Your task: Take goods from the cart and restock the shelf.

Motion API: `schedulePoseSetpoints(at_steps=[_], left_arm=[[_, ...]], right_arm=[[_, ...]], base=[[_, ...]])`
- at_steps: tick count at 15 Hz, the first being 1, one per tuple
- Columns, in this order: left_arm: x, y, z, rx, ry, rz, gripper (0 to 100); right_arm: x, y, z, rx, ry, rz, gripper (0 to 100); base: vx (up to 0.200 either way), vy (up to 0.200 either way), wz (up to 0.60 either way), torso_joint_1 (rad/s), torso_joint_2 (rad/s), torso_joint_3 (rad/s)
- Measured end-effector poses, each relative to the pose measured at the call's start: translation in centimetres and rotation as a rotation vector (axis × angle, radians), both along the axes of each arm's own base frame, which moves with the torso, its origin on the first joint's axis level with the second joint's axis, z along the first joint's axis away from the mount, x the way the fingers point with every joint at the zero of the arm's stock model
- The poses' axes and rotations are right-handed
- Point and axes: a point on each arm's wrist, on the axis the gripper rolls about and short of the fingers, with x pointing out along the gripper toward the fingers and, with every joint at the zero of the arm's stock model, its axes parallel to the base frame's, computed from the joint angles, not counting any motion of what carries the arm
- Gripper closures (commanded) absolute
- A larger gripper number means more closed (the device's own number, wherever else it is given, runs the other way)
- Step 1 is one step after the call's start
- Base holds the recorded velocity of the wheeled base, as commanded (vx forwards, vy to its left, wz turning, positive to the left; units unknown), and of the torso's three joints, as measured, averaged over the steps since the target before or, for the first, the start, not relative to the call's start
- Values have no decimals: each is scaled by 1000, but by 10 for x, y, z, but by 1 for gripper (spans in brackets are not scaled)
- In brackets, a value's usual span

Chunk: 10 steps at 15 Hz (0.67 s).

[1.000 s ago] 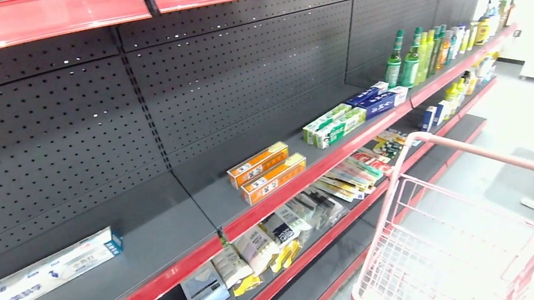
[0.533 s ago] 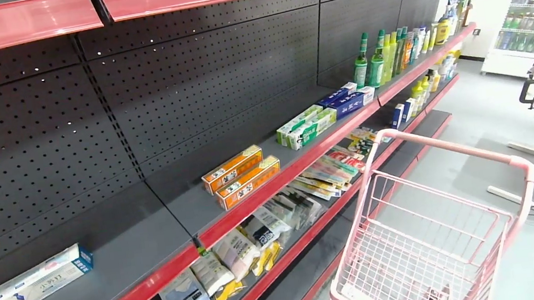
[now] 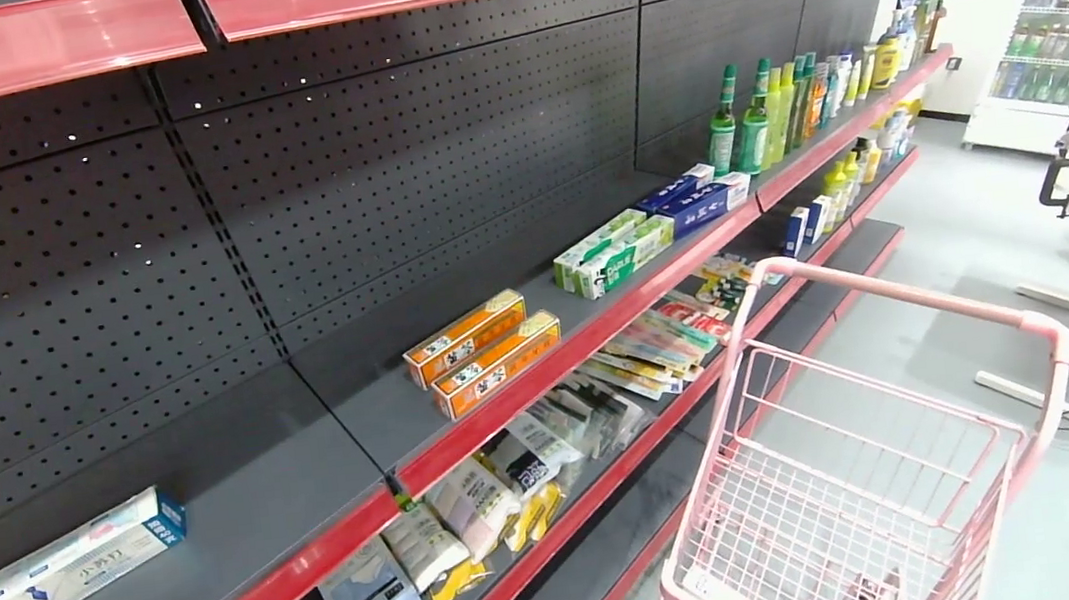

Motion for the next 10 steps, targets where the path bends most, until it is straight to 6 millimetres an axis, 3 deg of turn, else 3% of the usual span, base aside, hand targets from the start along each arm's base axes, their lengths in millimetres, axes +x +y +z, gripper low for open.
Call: schedulePoseSetpoints(at_steps=[4, 7, 10], left_arm=[[0, 0, 0, 0, 0, 0, 0], [0, 0, 0, 0, 0, 0, 0], [0, 0, 0, 0, 0, 0, 0]], right_arm=[[84, -3, -57, -123, 417, 231, 0], [121, -1, -102, -193, 595, 405, 0], [147, 5, -142, -220, 663, 496, 0]], base=[[0, 0, 0, 0, 0, 0], [0, 0, 0, -44, 120, 59], [0, 0, 0, -84, 178, 90]])
